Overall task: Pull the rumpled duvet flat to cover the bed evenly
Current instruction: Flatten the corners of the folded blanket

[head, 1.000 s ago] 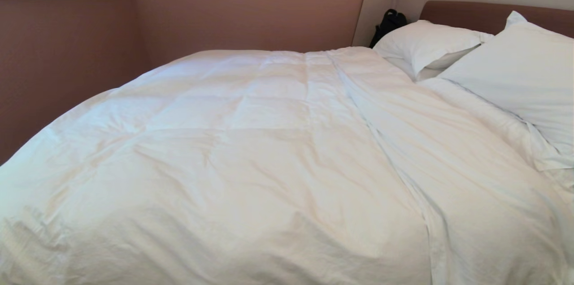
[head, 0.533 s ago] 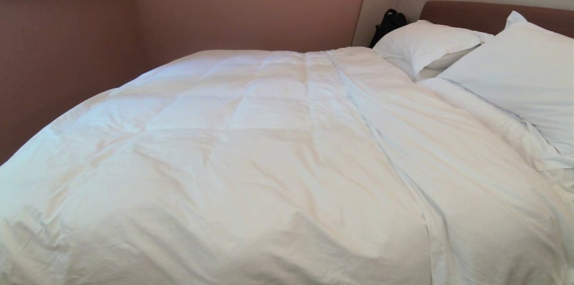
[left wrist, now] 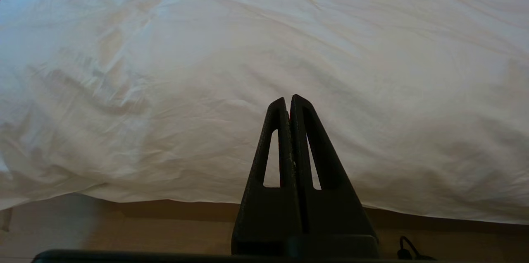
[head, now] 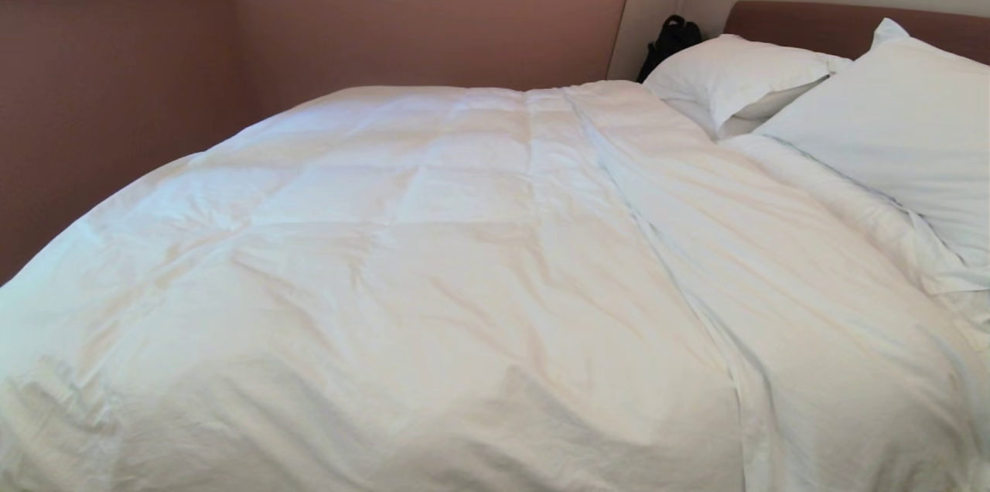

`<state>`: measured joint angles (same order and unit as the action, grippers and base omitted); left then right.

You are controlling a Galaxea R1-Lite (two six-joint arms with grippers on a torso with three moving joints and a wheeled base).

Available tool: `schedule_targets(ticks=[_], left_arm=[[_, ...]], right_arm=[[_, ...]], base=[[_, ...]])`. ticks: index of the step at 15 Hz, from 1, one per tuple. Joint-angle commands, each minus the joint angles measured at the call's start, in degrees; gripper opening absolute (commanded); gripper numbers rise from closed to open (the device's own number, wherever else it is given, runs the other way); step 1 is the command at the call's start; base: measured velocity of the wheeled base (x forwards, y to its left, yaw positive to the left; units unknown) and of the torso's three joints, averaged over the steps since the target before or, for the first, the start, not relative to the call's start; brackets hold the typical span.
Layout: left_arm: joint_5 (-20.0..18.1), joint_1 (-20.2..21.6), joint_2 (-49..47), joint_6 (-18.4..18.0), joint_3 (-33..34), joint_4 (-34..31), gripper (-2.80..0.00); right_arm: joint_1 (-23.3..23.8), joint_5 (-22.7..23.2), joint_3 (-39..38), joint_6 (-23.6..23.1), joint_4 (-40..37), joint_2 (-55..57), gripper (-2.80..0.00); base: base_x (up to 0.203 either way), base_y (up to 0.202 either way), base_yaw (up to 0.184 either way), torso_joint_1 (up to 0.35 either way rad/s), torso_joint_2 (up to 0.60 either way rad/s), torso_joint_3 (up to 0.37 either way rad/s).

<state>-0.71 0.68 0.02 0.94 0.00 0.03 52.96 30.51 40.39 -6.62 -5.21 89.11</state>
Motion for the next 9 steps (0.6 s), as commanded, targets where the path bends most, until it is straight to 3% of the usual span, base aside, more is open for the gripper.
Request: schedule_targets(ticks=[1, 9], left_arm=[[-0.1, 0.0, 0.0, 0.0, 0.0, 0.1, -2.8], [0.0, 0.0, 0.0, 0.0, 0.0, 0.1, -2.8]], right_arm=[[1.0, 0.2, 0.0, -1.1, 2.2, 4.5, -2.8], [3.8, -0.7, -0.6, -1.4, 5.7, 9.4, -2.8]], base=[[0.0, 0.0, 0.0, 0.0, 0.0, 0.0], [0.0, 0.0, 0.0, 0.0, 0.0, 0.0]])
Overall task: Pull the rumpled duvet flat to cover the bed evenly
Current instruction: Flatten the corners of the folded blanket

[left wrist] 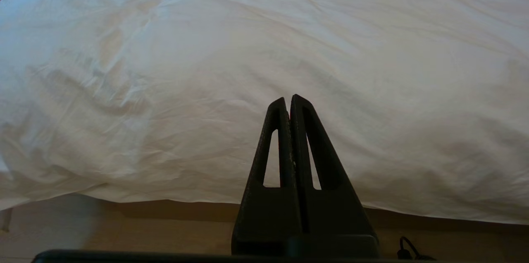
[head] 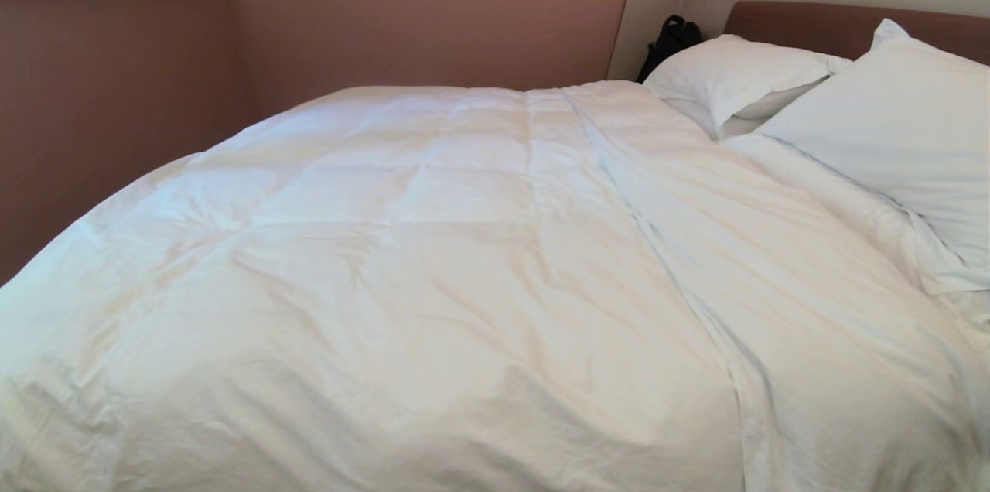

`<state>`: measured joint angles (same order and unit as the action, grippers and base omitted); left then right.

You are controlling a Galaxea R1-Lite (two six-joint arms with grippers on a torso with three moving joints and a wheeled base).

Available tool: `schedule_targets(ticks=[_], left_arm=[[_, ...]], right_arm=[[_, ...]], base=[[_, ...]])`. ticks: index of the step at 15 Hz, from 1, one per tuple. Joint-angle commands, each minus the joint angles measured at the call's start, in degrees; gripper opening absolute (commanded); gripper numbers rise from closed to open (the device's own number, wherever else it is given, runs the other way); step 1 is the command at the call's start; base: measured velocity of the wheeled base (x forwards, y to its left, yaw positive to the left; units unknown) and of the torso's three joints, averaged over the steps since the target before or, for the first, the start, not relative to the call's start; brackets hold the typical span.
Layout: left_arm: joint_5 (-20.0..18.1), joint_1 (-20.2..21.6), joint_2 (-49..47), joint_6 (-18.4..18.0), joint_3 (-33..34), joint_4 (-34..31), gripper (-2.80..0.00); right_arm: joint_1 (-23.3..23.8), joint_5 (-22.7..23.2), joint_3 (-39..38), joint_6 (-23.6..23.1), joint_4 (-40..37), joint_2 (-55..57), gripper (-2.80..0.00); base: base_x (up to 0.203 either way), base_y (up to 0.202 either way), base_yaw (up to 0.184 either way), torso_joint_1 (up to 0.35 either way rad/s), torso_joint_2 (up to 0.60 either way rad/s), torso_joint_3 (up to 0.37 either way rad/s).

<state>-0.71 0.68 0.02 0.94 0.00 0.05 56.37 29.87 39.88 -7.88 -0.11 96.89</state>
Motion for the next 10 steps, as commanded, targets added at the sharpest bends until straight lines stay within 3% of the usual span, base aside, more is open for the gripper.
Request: schedule_targets(ticks=[1, 6, 10], left_arm=[[0.0, 0.0, 0.0, 0.0, 0.0, 0.0, -2.8], [0.0, 0.0, 0.0, 0.0, 0.0, 0.0, -2.8], [0.0, 0.0, 0.0, 0.0, 0.0, 0.0, -2.8]], right_arm=[[0.7, -0.2, -0.5, -0.1, 2.6, 2.9, -2.8], [1.4, -1.9, -2.4, 0.0, 10.3, 7.3, -2.8], [1.8, -1.9, -2.1, 0.0, 10.8, 8.0, -2.8]], base=[[0.0, 0.0, 0.0, 0.0, 0.0, 0.0], [0.0, 0.0, 0.0, 0.0, 0.0, 0.0], [0.0, 0.0, 0.0, 0.0, 0.0, 0.0]])
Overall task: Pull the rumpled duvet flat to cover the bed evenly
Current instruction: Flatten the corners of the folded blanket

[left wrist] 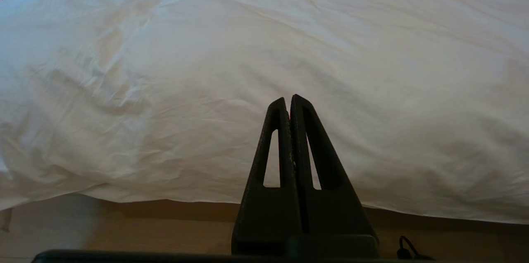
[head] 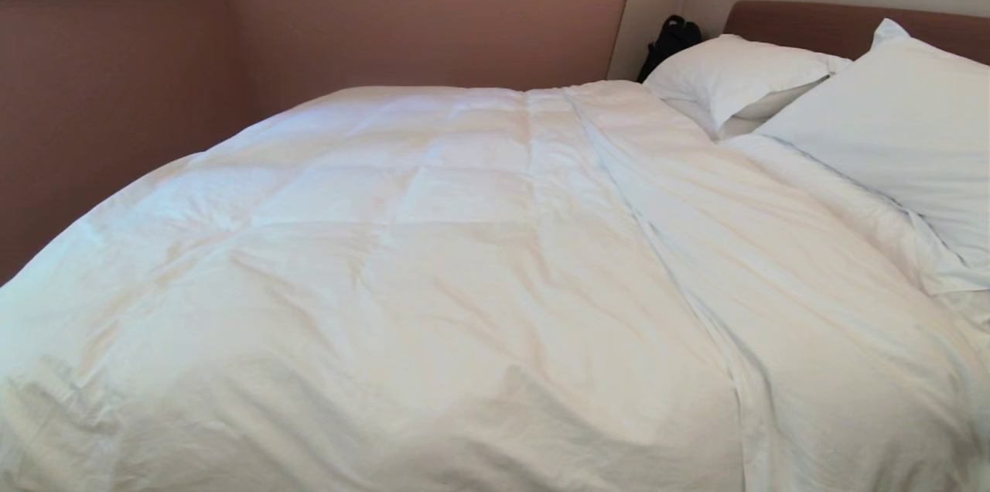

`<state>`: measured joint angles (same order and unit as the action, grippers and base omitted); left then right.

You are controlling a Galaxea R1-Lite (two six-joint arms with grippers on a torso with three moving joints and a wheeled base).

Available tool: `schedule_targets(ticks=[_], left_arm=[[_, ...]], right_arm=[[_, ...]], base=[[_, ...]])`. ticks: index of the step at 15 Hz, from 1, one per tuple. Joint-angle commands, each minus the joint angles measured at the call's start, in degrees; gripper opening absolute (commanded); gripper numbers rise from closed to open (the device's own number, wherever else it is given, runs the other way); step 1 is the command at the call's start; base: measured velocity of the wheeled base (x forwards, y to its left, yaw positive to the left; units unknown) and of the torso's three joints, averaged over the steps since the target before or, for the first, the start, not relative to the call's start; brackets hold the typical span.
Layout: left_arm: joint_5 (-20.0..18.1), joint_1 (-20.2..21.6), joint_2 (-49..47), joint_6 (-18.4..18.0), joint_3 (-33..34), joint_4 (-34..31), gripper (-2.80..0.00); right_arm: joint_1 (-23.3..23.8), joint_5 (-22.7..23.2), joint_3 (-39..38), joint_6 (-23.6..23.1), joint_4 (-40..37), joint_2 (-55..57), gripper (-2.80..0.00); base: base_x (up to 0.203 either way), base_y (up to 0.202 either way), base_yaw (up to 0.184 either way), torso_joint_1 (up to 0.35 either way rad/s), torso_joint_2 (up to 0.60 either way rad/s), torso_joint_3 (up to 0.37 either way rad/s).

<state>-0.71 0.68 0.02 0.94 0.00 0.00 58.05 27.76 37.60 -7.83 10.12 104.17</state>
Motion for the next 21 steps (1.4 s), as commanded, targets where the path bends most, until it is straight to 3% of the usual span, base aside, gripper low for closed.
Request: schedule_targets(ticks=[1, 7, 13, 21], left_arm=[[0.0, 0.0, 0.0, 0.0, 0.0, 0.1, -2.8], [-0.1, 0.0, 0.0, 0.0, 0.0, 0.1, -2.8], [0.0, 0.0, 0.0, 0.0, 0.0, 0.0, -2.8], [0.0, 0.0, 0.0, 0.0, 0.0, 0.0, -2.8]], right_arm=[[0.2, 0.2, 0.2, -0.1, 0.6, 0.8, -2.8], [0.4, 0.1, 0.1, -0.1, 1.2, 4.5, -2.8], [0.4, -3.0, -1.0, -0.1, 12.7, 14.6, -2.8], [0.5, -3.8, -1.0, -0.2, 13.9, 16.1, -2.8]], base=[[0.0, 0.0, 0.0, 0.0, 0.0, 0.0], [0.0, 0.0, 0.0, 0.0, 0.0, 0.0], [0.0, 0.0, 0.0, 0.0, 0.0, 0.0], [0.0, 0.0, 0.0, 0.0, 0.0, 0.0]])
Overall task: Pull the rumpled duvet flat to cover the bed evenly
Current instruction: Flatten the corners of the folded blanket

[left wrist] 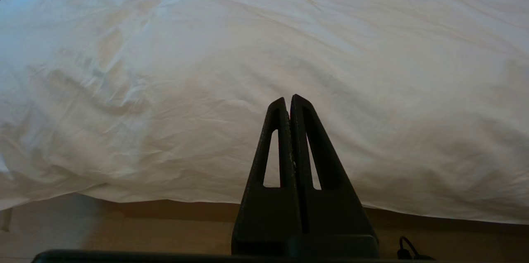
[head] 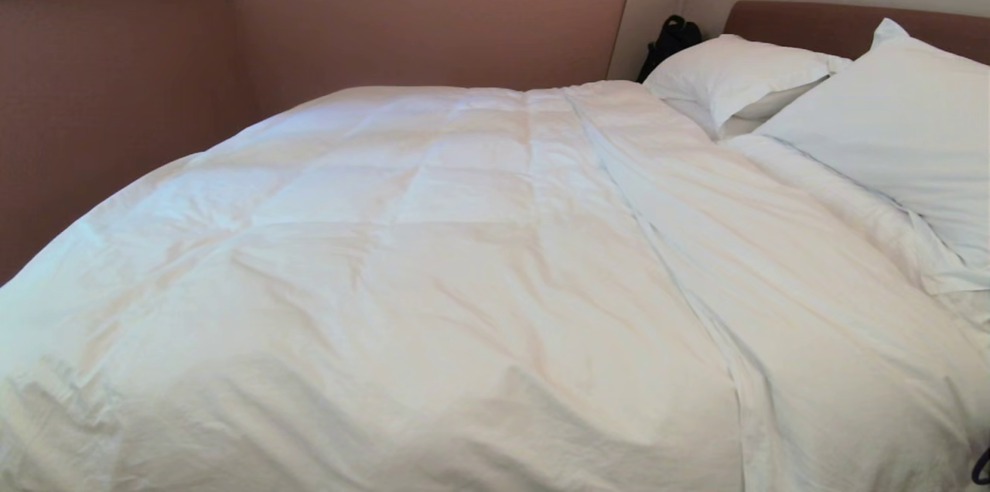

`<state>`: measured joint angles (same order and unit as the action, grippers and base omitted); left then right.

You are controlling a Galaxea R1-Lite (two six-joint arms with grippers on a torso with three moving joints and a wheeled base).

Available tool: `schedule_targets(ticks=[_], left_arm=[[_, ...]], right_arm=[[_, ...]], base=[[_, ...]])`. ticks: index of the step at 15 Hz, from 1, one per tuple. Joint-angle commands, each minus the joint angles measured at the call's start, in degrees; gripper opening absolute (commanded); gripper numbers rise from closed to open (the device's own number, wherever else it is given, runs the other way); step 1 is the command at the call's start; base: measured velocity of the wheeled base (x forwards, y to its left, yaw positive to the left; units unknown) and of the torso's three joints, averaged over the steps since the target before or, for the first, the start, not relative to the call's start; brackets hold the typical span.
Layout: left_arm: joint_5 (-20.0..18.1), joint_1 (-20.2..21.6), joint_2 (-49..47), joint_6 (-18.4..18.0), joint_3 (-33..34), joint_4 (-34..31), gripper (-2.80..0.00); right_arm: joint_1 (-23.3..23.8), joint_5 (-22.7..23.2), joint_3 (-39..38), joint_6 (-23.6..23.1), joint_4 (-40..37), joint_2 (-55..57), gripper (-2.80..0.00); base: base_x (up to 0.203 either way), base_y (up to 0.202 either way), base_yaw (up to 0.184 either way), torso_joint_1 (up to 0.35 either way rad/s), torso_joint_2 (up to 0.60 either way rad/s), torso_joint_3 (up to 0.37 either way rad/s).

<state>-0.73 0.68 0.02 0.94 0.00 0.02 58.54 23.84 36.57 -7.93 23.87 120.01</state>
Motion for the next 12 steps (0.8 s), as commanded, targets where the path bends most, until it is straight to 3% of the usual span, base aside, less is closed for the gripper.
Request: schedule_targets(ticks=[1, 5, 12], left_arm=[[0.0, 0.0, 0.0, 0.0, 0.0, 0.1, -2.8], [0.0, 0.0, 0.0, 0.0, 0.0, 0.0, -2.8], [0.0, 0.0, 0.0, 0.0, 0.0, 0.0, -2.8]], right_arm=[[0.0, 0.1, 0.0, -0.1, 0.1, 0.3, -2.8], [0.5, 0.1, -0.2, -0.1, 0.1, -0.2, -2.8], [0.7, 0.7, -4.9, -2.4, -3.2, -12.8, -2.8]], base=[[0.0, 0.0, 0.0, 0.0, 0.0, 0.0], [0.0, 0.0, 0.0, 0.0, 0.0, 0.0], [0.0, 0.0, 0.0, 0.0, 0.0, 0.0]])
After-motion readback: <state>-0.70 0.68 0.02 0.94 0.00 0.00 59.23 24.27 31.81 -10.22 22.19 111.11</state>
